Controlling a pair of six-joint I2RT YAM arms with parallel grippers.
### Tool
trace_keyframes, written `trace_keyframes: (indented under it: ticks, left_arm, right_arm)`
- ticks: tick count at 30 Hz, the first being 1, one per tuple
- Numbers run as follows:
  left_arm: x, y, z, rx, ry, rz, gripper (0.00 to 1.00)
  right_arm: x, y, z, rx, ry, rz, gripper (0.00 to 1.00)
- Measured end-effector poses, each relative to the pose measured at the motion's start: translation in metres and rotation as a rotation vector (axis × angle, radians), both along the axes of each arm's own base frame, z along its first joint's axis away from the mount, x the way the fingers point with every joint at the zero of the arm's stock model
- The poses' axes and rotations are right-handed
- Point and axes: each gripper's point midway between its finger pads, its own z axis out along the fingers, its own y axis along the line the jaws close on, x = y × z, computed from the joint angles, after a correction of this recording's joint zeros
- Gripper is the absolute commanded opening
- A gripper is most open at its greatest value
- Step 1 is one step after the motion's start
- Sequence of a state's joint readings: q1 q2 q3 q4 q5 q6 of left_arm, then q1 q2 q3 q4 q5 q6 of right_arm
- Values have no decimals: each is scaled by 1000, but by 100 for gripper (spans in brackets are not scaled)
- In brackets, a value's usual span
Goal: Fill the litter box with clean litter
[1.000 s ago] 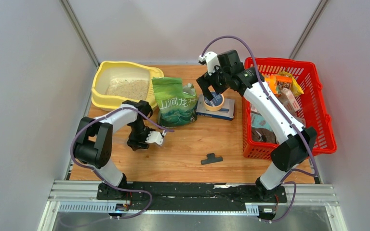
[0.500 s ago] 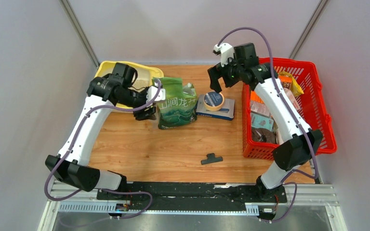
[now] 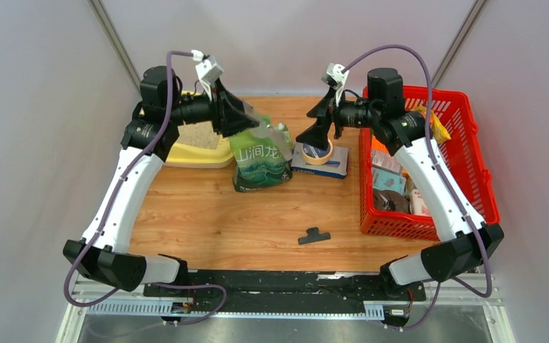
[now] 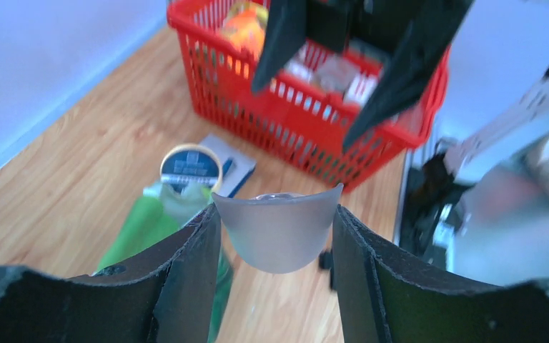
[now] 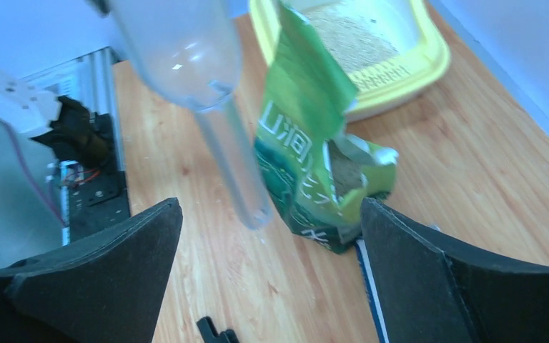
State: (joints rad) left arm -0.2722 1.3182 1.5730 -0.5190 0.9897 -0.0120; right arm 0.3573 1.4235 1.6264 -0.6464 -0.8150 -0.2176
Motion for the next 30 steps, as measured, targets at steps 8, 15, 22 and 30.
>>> trace_keyframes:
  ticks: [8,15,22,30]
  left_arm:
    - [25,-16,58,-230,16,19,0]
    - [24,-18,78,-286,15,6,12]
    - [21,-14,79,-285,19,13,56]
    - [11,35,52,-85,-57,102,73]
  right_arm:
    - [-14,33,-10,55,58,185,100]
    - [-20,49,-10,76,60,244,39]
    - [-12,47,-5,41,-40,243,0]
    - [6,6,-42,-265,-321,160,0]
